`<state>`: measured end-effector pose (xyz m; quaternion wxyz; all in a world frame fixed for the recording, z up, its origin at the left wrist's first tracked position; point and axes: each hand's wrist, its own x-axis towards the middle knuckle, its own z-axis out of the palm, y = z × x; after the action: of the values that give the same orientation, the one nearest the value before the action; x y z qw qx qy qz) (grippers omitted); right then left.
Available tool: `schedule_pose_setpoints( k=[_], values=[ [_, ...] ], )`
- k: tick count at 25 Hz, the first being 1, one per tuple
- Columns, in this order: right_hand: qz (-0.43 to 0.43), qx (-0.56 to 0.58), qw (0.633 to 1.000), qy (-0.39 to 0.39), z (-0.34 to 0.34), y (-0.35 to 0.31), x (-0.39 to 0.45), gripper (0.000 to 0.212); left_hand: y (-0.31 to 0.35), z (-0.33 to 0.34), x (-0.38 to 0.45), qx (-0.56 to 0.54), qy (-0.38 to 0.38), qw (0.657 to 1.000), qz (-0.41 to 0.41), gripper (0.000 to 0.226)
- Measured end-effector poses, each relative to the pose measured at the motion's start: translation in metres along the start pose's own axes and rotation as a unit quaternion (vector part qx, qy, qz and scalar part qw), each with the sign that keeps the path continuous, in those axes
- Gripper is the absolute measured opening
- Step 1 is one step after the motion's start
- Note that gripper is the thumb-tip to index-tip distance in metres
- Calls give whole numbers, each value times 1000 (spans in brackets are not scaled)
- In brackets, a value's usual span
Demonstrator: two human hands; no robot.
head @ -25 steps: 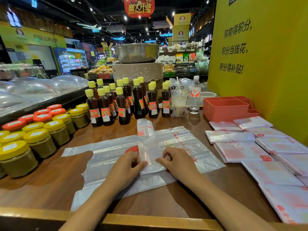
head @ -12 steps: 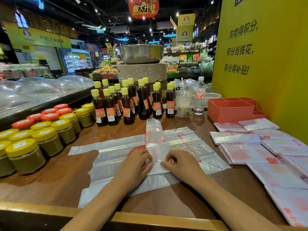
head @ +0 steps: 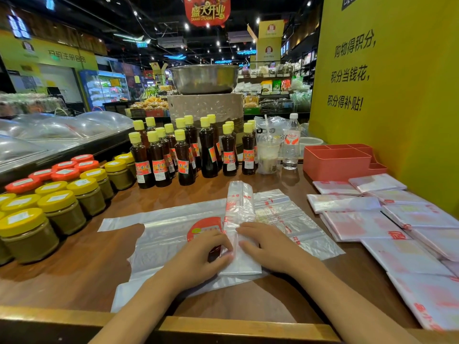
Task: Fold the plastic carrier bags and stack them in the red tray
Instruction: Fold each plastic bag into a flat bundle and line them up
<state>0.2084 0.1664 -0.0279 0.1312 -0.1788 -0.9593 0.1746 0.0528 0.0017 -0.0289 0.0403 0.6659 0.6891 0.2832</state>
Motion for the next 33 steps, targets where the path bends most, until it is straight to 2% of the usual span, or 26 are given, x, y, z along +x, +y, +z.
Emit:
schedule_pose_setpoints(
  k=[2, 4, 7, 9, 11, 12, 13, 15, 18, 21, 24, 27, 29, 31, 33],
  values=[
    [-5, -51, 998, -37, 2, -1, 0, 53, 3, 1, -1, 12, 1, 1000, 9, 21],
    [12, -82, 996, -32, 5, -1, 2, 61, 3, 2, -1, 45, -2, 999, 21, 29],
    [48, -113, 990, 63, 3, 0, 6, 68, 5, 2, -1, 98, -33, 994, 30, 38],
    [51, -110, 984, 127, 0, 0, 6, 57, 7, 3, -1, 109, -68, 992, 15, 41],
    [25, -52, 986, 159, -1, -1, 3, 25, 10, 3, -1, 101, -79, 992, -10, 43],
    [11, -25, 987, 158, -1, -2, 0, 15, 10, 3, -1, 95, -78, 992, -20, 44],
    [0, -3, 988, 154, -1, -2, -3, 14, 10, 2, -2, 91, -79, 992, -26, 44],
    [-3, 16, 994, 111, -3, -1, -8, 29, 8, 1, -2, 92, -89, 991, -31, 45],
    [12, -67, 997, -42, 0, -2, -10, 54, 6, 1, -2, 127, -118, 984, -36, 48],
    [27, -127, 986, -101, 4, -3, -11, 58, 4, 1, -2, 154, -151, 975, -49, 51],
    [31, -137, 985, -104, 5, -2, -10, 58, 5, -2, -3, 141, -174, 973, -60, 66],
    [12, -94, 994, -50, 2, 3, -9, 54, 7, -6, -2, 128, -168, 975, -70, 85],
    [7, 0, 1000, -12, -6, 10, -6, 47, 5, -8, -1, 124, -146, 979, -64, 84],
    [20, 81, 996, 11, -14, 18, -6, 48, 4, -8, 0, 126, -134, 981, -55, 77],
    [9, 85, 996, 15, -17, 23, -7, 53, 5, -7, 0, 129, -126, 982, -53, 72]
  ],
)
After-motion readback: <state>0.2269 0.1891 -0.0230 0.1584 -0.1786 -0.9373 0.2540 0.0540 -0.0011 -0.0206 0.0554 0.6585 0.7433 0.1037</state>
